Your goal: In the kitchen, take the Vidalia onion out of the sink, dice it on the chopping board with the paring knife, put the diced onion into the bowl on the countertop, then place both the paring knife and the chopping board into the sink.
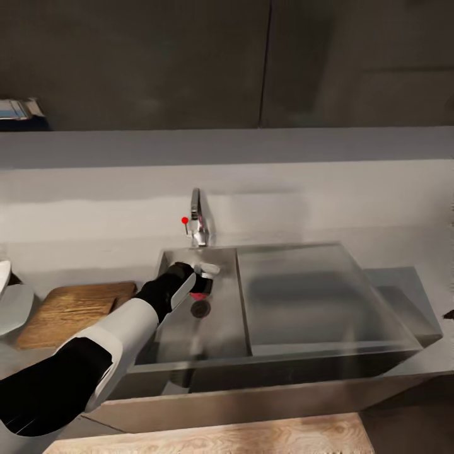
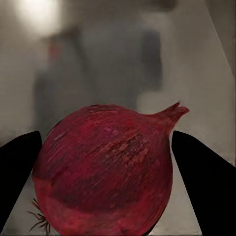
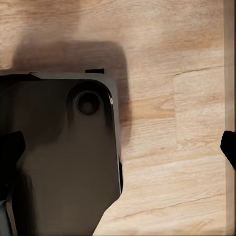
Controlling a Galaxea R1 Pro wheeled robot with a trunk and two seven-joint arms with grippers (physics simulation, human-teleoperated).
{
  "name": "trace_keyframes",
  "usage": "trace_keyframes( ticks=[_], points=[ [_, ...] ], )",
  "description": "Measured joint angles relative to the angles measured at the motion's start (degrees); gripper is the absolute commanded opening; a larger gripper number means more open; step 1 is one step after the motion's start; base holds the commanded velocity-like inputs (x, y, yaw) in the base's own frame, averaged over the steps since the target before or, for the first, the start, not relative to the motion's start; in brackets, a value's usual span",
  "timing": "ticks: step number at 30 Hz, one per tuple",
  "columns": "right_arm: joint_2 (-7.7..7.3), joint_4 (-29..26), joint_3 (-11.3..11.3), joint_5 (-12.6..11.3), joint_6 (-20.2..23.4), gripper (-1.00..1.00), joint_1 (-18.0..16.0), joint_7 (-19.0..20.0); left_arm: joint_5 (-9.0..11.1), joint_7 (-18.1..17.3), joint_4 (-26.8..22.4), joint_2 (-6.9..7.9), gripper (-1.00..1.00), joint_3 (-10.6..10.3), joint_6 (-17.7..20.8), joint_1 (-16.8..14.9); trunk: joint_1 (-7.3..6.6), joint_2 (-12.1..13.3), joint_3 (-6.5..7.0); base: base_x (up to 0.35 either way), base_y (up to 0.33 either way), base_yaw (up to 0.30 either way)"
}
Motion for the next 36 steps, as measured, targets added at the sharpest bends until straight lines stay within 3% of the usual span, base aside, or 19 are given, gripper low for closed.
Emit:
trace_keyframes(
  ticks=[7, 10, 13, 16, 28, 36],
  points=[
    [0.00, -0.01, -0.01, 0.00, 0.01, 1.00, 0.00, 0.00, 0.06, 0.04, -2.51, -0.01, -1.00, -0.05, 0.57, -0.01, -0.03, -0.01, 0.63, -0.155, 0.234, 0.000],
    [0.00, -0.07, -0.05, 0.00, 0.01, 1.00, 0.00, -0.01, 0.00, 0.07, -5.79, 0.06, -1.00, -0.03, 4.09, 0.00, -0.03, -0.01, 0.90, -0.019, 0.178, 0.000],
    [-0.05, -0.10, -0.09, 0.00, 0.01, 1.00, 0.01, -0.02, -0.06, 0.14, -12.82, 0.96, -1.00, -0.07, 11.41, 0.00, -0.03, -0.02, 1.18, -0.004, 0.042, 0.000],
    [-0.01, -0.10, -0.09, 0.01, 0.00, 1.00, 0.01, -0.02, -0.10, 0.24, -16.03, 1.31, -1.00, -0.09, 13.39, 0.00, -0.03, -0.01, 1.45, -0.001, 0.010, 0.000],
    [-0.08, -0.10, 0.02, 0.08, -0.15, 1.00, 0.01, 0.11, -0.06, 0.32, -18.58, 1.52, -1.00, -0.11, 16.42, 0.01, -0.03, 0.00, 1.95, -0.006, 0.005, 0.000],
    [-0.08, -0.11, -0.01, 0.08, 0.14, 1.00, 0.01, 0.18, -0.07, 0.32, -18.97, 1.49, -1.00, -0.10, 17.21, 0.00, -0.01, 0.00, 1.95, -0.193, 0.187, 0.000]
  ],
)
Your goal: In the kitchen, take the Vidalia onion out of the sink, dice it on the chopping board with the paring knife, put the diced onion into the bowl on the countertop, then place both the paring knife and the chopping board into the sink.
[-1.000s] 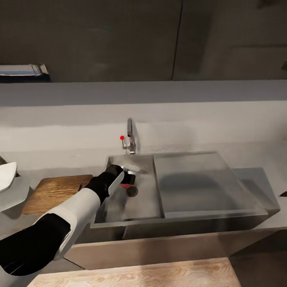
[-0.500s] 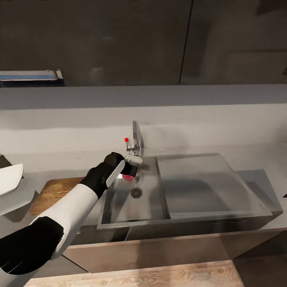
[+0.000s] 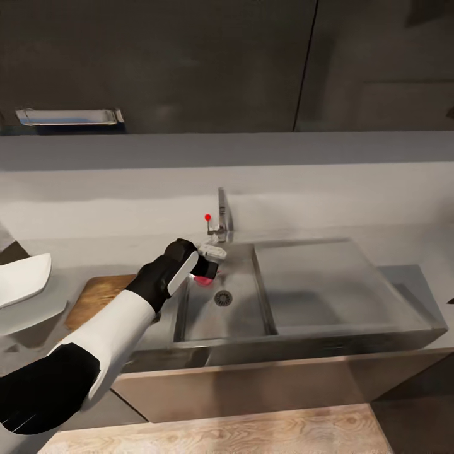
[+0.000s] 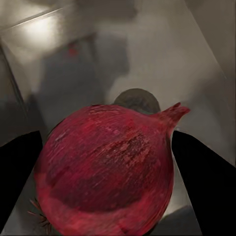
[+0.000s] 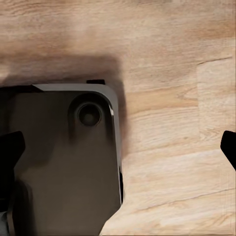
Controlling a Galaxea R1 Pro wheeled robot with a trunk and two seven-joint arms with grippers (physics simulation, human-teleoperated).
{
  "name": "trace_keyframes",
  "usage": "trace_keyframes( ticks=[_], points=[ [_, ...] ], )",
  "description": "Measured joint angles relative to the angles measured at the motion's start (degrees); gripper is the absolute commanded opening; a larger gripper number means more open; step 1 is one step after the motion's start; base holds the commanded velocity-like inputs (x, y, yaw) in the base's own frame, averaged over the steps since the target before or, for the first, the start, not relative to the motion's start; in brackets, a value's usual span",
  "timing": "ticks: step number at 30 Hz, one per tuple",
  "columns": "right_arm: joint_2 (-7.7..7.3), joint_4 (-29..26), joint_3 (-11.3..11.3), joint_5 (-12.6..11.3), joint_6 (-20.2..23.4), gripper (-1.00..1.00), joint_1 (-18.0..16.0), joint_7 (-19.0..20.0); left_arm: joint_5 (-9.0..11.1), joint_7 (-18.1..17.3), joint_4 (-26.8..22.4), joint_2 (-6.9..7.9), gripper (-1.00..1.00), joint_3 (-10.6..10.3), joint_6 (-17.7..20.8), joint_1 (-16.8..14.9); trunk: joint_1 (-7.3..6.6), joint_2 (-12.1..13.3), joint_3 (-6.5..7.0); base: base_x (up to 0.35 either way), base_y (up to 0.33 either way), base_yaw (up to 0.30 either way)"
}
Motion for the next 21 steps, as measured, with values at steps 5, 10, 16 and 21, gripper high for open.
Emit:
trace_keyframes(
  ticks=[5, 10, 16, 21],
  points=[
    [0.07, -0.04, 0.01, -0.03, 0.42, 1.00, -0.01, 0.00, 0.00, 0.00, -1.17, -0.02, -1.00, 0.00, 0.07, 0.01, -0.01, -0.01, 0.00, -0.075, 0.280, 0.113],
    [0.08, -0.03, 0.01, -0.01, 0.48, 1.00, -0.01, -0.10, 0.00, 0.00, -2.70, 0.03, -1.00, -0.01, 0.08, 0.01, -0.02, -0.01, 0.00, -0.009, 0.292, 0.258],
    [0.05, -0.06, 0.01, 0.00, 0.48, 1.00, 0.00, -0.10, 0.00, 0.00, -2.93, 0.03, -1.00, -0.02, 0.06, 0.01, -0.02, 0.00, 0.00, -0.001, 0.097, 0.173],
    [0.00, -0.07, -0.06, 0.01, 0.49, 1.00, 0.00, -0.10, 0.00, 0.00, -2.94, 0.03, -1.00, -0.02, 0.06, 0.01, -0.02, 0.00, 0.00, 0.000, 0.048, 0.017]
  ],
)
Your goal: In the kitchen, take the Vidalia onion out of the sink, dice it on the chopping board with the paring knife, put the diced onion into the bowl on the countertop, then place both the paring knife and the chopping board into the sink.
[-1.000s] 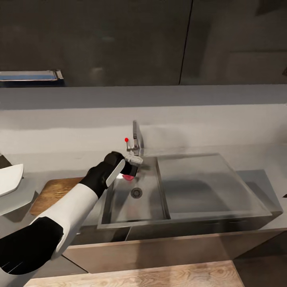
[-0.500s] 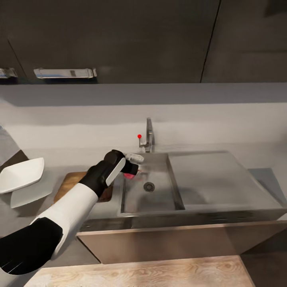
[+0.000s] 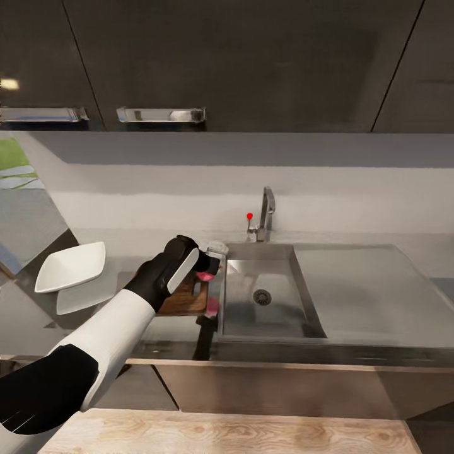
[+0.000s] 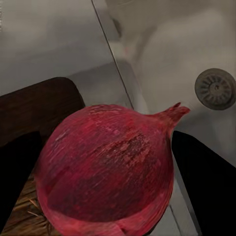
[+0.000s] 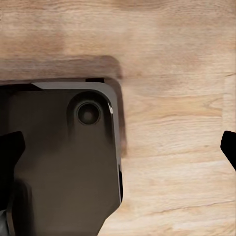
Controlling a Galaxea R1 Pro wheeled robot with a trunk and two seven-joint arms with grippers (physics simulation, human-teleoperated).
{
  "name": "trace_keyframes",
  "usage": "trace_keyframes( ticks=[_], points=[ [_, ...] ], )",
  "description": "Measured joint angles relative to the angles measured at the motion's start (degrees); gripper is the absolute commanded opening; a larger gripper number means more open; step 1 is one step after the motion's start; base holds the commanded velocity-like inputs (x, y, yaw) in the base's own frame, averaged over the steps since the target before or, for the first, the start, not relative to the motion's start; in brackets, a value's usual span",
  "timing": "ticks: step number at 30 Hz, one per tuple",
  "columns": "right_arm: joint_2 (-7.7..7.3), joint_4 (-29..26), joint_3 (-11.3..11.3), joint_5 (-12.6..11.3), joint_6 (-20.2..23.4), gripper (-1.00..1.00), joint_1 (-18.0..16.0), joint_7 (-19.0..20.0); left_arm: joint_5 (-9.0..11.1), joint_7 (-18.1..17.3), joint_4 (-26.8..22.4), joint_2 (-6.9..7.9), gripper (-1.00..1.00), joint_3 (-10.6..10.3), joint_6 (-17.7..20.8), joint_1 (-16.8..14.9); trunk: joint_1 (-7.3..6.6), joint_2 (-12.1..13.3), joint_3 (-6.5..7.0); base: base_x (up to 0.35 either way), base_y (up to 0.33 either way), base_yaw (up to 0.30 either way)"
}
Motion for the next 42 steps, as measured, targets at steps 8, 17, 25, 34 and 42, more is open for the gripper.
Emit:
trace_keyframes(
  ticks=[8, 17, 25, 34, 42],
  points=[
    [-0.01, 0.02, -0.01, -0.01, 0.00, 1.00, -0.01, -0.01, -0.01, 0.00, -0.01, 0.00, -1.00, 0.01, 0.15, 0.00, 0.00, 0.00, 0.00, 0.000, 0.256, 0.083],
    [-0.01, 0.01, -0.02, 0.00, 0.00, 1.00, 0.00, 0.00, -0.01, 0.00, 0.01, -0.01, -1.00, 0.01, 0.39, -0.01, 0.00, 0.00, 0.00, 0.000, 0.274, 0.034],
    [0.02, 0.00, 0.06, 0.00, 0.00, 1.00, 0.00, -0.02, -0.01, 0.00, 0.28, 0.00, -1.00, -0.05, 0.35, 0.00, 0.00, 0.00, 0.00, 0.000, 0.054, 0.001],
    [-0.01, 0.00, 0.05, 0.00, 0.00, 1.00, 0.00, -0.02, -0.01, 0.00, 0.80, 0.00, -1.00, -0.08, 0.35, 0.00, 0.00, 0.00, -0.01, 0.000, 0.001, 0.000],
    [-0.01, 0.01, 0.07, 0.00, 0.00, 1.00, 0.00, 0.07, 0.00, 0.00, 0.92, 0.00, -1.00, -0.08, 0.35, 0.00, 0.00, 0.00, -0.42, 0.000, 0.000, 0.000]
  ],
)
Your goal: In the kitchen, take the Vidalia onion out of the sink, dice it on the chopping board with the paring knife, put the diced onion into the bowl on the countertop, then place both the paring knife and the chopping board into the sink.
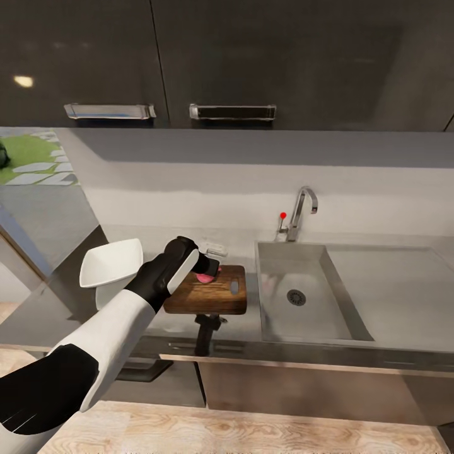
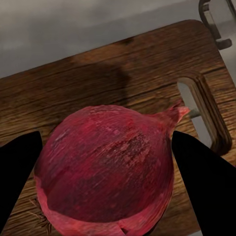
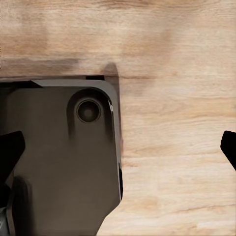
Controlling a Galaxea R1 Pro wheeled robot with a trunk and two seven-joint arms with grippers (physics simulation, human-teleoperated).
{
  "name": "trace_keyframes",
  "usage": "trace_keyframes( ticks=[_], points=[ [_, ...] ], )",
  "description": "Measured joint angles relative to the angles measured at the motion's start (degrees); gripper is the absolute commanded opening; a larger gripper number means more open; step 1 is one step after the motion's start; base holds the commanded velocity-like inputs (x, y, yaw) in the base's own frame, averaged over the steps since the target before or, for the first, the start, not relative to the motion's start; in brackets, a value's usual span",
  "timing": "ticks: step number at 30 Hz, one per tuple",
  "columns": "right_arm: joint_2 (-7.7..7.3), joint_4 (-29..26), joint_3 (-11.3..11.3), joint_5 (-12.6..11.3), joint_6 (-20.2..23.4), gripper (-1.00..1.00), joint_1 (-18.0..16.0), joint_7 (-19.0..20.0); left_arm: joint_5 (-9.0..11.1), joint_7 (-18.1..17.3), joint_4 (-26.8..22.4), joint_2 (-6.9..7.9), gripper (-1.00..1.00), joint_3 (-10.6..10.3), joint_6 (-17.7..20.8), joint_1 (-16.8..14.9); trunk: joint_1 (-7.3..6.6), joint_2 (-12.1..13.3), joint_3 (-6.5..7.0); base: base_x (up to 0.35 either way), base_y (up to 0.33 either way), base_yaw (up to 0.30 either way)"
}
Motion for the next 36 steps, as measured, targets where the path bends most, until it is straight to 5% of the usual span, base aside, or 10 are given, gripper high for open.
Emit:
trace_keyframes(
  ticks=[16, 36],
  points=[
    [0.14, -0.01, -0.01, -0.01, 0.01, 1.00, 0.00, -0.17, -0.06, 0.00, 0.38, 1.27, -1.00, 0.01, 0.01, 0.00, 0.00, -0.01, -0.07, -0.025, 0.090, 0.000],
    [0.18, -0.02, 0.00, 0.00, 0.01, 1.00, 0.00, -0.18, 0.00, 0.00, 0.32, 0.83, -1.00, -0.17, 0.00, 0.00, 0.00, 0.00, -0.95, 0.032, -0.017, 0.000]
  ],
)
